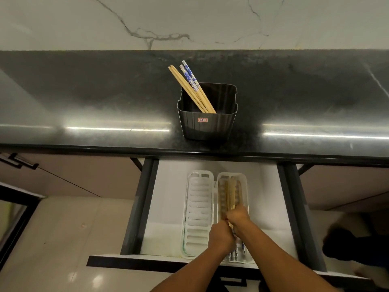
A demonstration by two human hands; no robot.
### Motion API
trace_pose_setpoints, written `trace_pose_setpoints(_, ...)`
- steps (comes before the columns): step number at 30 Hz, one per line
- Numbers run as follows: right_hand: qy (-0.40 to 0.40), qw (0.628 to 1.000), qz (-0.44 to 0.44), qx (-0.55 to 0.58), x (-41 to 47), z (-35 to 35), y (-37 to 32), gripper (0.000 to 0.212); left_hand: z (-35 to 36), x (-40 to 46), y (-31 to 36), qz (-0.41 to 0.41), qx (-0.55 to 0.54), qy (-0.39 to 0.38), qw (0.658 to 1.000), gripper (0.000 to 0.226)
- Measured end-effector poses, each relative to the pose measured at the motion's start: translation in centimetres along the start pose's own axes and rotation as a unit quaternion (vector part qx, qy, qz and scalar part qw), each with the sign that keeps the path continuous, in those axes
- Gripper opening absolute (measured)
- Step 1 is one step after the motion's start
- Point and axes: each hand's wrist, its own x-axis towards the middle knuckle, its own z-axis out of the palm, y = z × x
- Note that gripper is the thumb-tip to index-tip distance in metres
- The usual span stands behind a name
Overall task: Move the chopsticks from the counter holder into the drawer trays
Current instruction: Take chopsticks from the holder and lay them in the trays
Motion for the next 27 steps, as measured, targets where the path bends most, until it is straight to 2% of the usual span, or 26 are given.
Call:
trace_pose_setpoints(5, -0.016, 1.0, 0.012, -0.011, 0.2, -0.2, -0.4, 0.009, 0.1, 0.2, 0.2, -0.005, 0.02, 0.008, 1.0, 0.02)
trace_pose_setpoints(14, -0.07, 0.994, 0.04, 0.072, 0.7, -1.9, -0.9, 0.029, 0.4, -0.4, 0.8, 0.005, 0.076, 0.003, 0.997, 0.024)
trace_pose_setpoints(19, -0.089, 0.99, 0.022, 0.105, -1.0, -3.2, -2.1, 0.03, 0.1, -0.8, 1.0, 0.006, 0.098, -0.008, 0.995, 0.022)
trace_pose_setpoints(22, -0.1, 0.988, -0.008, 0.114, -2.6, -4.2, -2.6, 0.036, -0.5, -0.9, 1.1, 0.014, 0.09, -0.021, 0.996, 0.009)
trace_pose_setpoints(25, -0.1, 0.988, -0.023, 0.118, -3.5, -4.7, -3.0, 0.034, -1.5, -0.5, 1.2, 0.045, 0.037, 0.0, 0.998, 0.013)
trace_pose_setpoints(27, -0.096, 0.988, -0.042, 0.112, -4.2, -4.9, -3.6, 0.028, -2.8, -0.3, 1.5, 0.083, -0.022, 0.042, 0.995, 0.019)
